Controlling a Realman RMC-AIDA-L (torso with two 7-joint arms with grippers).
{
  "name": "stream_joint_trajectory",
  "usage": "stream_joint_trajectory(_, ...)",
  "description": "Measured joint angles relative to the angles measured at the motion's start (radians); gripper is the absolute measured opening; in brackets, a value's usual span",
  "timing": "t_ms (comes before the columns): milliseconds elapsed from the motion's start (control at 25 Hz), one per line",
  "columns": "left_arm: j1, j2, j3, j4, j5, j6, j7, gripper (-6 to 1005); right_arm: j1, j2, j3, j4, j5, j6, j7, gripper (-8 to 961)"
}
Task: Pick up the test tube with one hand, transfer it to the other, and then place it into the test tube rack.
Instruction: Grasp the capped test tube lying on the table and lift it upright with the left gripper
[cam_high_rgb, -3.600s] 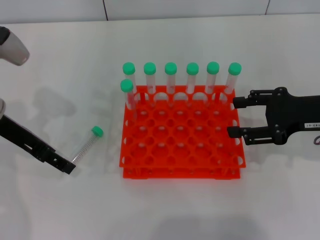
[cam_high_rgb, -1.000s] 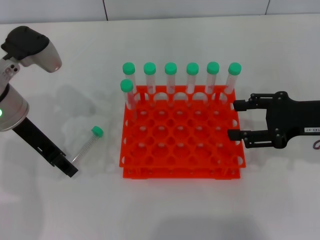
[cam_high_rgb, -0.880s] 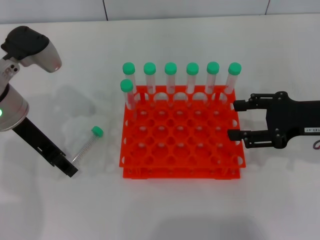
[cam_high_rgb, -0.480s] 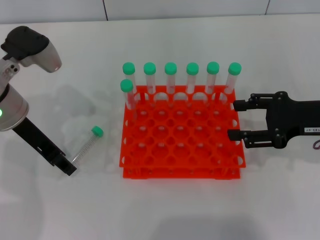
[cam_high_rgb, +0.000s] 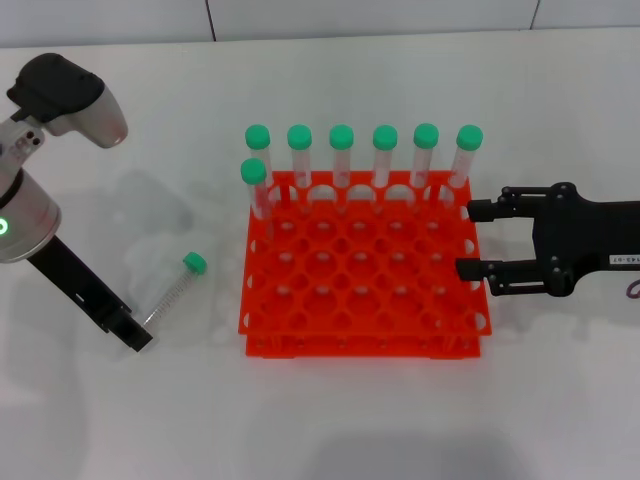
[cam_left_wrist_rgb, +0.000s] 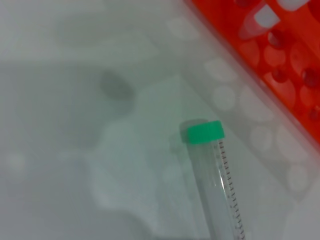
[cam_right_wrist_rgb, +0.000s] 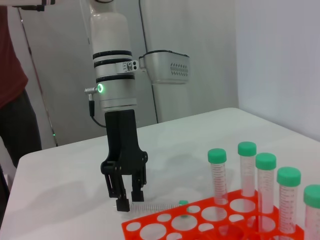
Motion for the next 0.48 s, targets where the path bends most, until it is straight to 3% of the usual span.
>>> stream_joint_trajectory(480,-0.003,-0.001,0.004,0.0,0.0,-0.004,-0.001,370,0.0,0.0,0.004,0.009,0.002,0.0,-0.011,649)
